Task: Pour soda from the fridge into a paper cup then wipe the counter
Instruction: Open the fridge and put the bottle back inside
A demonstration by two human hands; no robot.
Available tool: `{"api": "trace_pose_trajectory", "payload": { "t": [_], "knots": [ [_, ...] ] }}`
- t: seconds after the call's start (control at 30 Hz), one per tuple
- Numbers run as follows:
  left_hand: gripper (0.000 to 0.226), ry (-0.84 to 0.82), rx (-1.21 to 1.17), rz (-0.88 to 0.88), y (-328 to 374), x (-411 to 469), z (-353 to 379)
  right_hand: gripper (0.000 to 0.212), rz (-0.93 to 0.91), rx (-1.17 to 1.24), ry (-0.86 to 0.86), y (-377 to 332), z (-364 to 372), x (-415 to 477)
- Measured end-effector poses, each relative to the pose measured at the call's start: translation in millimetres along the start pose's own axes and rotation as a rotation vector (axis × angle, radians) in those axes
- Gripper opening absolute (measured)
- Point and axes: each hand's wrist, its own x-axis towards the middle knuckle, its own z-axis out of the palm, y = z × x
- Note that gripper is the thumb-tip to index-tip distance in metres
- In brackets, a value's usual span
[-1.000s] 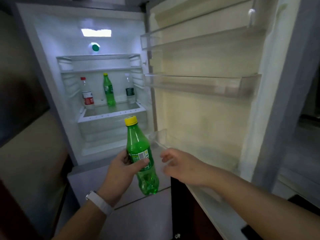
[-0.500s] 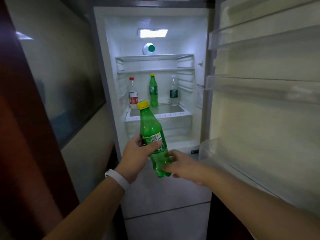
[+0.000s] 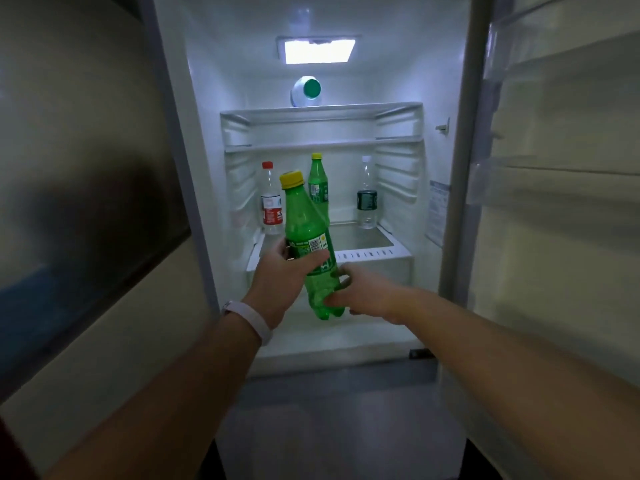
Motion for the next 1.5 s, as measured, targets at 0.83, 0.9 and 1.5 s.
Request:
{"api": "trace_pose_trajectory", "payload": {
  "t": [0.83, 0.9, 1.5],
  "knots": [
    [0.044, 0.151, 0.231, 0.118, -69.9, 197.7, -7.8, 0.038, -0.175, 0.031, 0.014, -2.4, -27.2, 240.7],
    [0.042, 0.164, 0.208, 0.09, -75.4, 211.2, -6.0, 0.031, -0.168, 0.016, 0.009, -3.9, -27.5, 256.4],
    [0.027, 0.154, 0.201, -0.007, -123.5, 301.5, 6.8, 0.033, -0.091, 0.077, -0.051, 16.7, -35.2, 333.4]
  ]
}}
